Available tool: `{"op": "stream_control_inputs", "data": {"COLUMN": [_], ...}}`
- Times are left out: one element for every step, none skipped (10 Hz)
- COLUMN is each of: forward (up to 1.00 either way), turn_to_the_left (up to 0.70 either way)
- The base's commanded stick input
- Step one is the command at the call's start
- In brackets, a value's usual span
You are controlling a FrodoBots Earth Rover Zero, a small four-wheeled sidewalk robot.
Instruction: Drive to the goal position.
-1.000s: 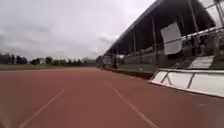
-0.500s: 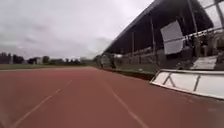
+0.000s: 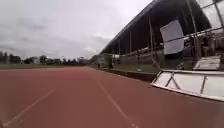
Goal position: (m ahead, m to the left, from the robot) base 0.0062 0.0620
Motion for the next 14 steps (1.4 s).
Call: {"op": "stream_control_inputs", "data": {"forward": [0.70, 0.70, 0.70, 0.70, 0.70, 0.70, 0.70, 0.70, 0.70, 0.70, 0.70, 0.70, 0.70, 0.70], "turn_to_the_left": [-0.14, -0.14, -0.14, -0.14, -0.14, -0.14, -0.14, -0.14, -0.14, -0.14, -0.14, -0.14, -0.14, -0.14]}}
